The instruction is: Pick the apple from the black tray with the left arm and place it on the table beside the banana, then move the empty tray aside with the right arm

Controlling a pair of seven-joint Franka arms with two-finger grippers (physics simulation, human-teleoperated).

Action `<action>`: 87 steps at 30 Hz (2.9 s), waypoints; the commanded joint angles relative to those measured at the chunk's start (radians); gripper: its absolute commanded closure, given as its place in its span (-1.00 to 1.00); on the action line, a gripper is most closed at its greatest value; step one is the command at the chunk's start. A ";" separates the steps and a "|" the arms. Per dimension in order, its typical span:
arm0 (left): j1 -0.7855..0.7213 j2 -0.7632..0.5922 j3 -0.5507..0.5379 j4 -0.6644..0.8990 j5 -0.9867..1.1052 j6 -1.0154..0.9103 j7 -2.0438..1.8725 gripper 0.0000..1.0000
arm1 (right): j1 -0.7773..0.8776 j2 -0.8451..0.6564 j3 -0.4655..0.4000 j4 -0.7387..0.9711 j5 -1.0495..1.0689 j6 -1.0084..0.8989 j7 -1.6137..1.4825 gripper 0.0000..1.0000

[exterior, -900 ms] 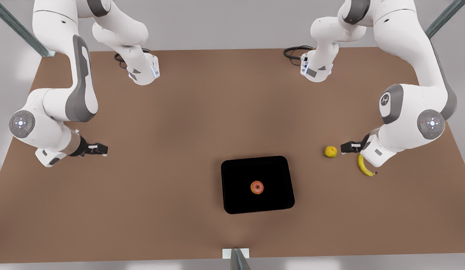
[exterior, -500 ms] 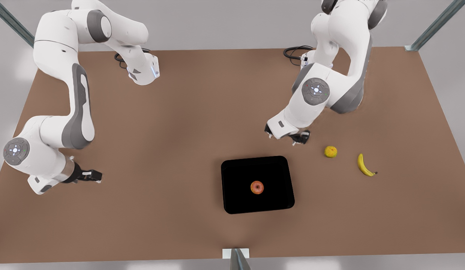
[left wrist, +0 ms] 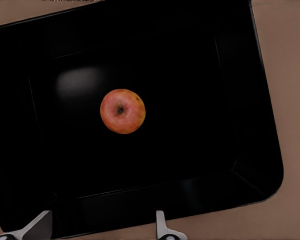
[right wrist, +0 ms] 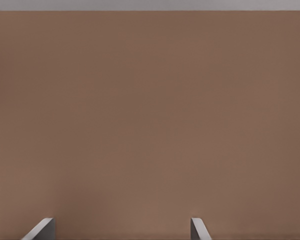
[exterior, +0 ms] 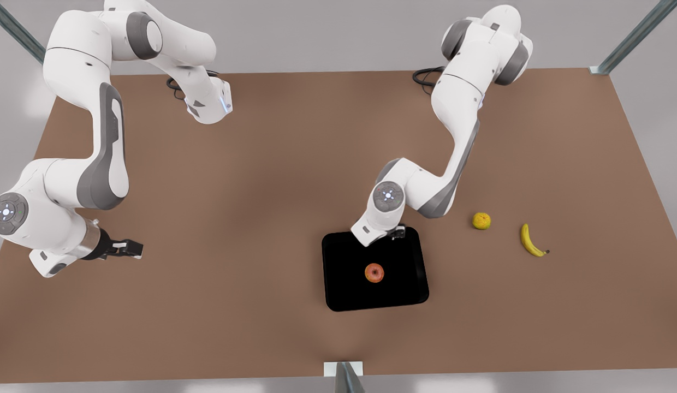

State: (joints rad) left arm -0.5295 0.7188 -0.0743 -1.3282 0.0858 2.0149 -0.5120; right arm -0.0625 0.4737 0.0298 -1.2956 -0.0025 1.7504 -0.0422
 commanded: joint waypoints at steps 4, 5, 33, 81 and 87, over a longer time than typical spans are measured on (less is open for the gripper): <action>0.016 0.077 0.008 0.095 0.008 0.080 -0.252 -1.00 | 0.001 0.000 0.002 0.001 -0.001 -0.008 -0.001 -1.00; 0.014 0.102 0.008 0.107 0.009 0.108 -0.258 -1.00 | 0.001 0.000 0.002 -0.001 -0.001 -0.008 -0.001 -1.00; 0.010 0.360 0.036 0.265 0.069 0.274 -0.269 -1.00 | 0.021 0.055 0.018 0.096 0.004 0.012 0.084 -1.00; 0.457 -0.317 -0.133 0.011 -0.014 -0.366 0.451 -1.00 | 0.514 0.531 0.156 0.279 -0.004 0.624 0.897 -1.00; 0.459 -0.315 -0.134 0.006 -0.021 -0.363 0.451 -1.00 | 0.515 0.591 0.154 0.279 -0.004 0.659 0.756 -1.00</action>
State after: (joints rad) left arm -0.0702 0.4041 -0.2083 -1.3225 0.0668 1.6645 -0.0733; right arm 0.4534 1.0590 0.1834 -1.0177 -0.0070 2.3584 0.7309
